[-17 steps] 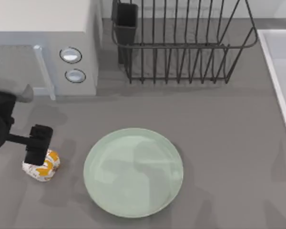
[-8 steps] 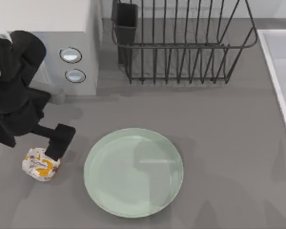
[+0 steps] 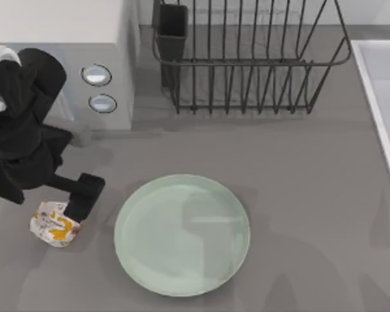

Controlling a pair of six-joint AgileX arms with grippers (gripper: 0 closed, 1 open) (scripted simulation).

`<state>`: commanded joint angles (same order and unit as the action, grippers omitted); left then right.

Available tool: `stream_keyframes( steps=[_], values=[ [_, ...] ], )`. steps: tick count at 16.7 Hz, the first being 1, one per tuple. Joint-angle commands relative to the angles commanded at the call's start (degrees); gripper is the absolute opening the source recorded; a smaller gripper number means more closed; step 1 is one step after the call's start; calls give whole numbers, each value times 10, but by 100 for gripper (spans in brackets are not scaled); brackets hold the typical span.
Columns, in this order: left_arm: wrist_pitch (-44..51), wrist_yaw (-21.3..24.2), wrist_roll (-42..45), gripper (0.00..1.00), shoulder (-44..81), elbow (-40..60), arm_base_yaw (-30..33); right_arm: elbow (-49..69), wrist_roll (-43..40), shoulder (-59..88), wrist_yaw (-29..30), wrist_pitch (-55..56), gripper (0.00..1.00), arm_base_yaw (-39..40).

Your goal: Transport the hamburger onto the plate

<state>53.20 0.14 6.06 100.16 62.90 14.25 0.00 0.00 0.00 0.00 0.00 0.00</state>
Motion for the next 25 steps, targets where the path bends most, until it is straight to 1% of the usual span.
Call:
stream_keyframes(
  steps=[6, 8, 12, 25],
  values=[
    [-140, 0, 1, 100, 67, -67, 1, 0, 0, 0, 0, 0, 100, 0],
    [-160, 0, 1, 100, 79, -78, 1, 0, 0, 0, 0, 0, 100, 0],
    [-161, 0, 1, 100, 80, -78, 1, 0, 0, 0, 0, 0, 100, 0],
    [-161, 0, 1, 2, 80, -78, 1, 0, 0, 0, 0, 0, 100, 0]
  ],
)
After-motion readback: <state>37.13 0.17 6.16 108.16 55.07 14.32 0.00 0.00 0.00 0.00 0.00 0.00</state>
